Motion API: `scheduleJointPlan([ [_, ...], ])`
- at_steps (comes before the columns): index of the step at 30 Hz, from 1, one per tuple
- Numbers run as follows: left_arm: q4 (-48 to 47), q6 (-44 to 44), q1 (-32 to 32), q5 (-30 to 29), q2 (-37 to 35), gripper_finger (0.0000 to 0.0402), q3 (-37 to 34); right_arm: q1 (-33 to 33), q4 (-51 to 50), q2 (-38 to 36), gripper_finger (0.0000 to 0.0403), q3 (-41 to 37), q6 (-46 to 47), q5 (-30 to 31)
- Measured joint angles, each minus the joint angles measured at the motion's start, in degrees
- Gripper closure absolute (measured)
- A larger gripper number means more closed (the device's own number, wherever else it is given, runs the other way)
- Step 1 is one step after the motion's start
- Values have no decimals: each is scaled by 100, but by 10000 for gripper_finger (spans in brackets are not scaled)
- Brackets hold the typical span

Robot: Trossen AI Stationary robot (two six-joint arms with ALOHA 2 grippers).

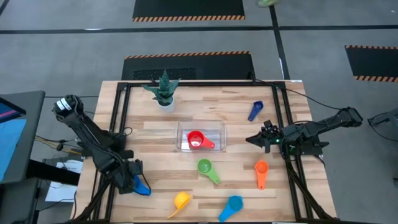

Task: Nest measuring cups in basket
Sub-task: Stack the blue measuring cup into the red measuring cup

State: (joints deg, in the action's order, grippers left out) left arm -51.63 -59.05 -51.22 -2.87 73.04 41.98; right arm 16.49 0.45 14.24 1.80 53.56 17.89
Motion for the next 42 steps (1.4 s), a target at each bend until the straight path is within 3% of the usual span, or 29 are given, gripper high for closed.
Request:
scheduleJointPlan([
  [9, 229, 310, -33, -344, 1146, 285, 0, 2, 0, 0, 356, 0, 2, -1],
  [15, 733, 746, -30, 346, 1768, 289, 116, 2, 0, 0, 356, 0, 4, -2],
  [21, 844, 643, 248, 521, 1644, 387, 268, -2, 0, 0, 356, -2, 4, -7],
  [26, 700, 650, 883, 68, 1037, 399, 754, -4, 9, -1, 356, -3, 3, -4],
  [33, 605, 1323, 2120, -2022, -42, 400, 2034, -4, 65, -1, 356, -7, 3, -4],
  [38, 569, 3229, 3376, -1861, 119, 401, 2943, -2, 131, -2, 356, -15, 2, -2],
  [42, 416, 4792, 4395, -1161, 751, 401, 3511, -2, 136, 0, 356, -15, 0, -29],
])
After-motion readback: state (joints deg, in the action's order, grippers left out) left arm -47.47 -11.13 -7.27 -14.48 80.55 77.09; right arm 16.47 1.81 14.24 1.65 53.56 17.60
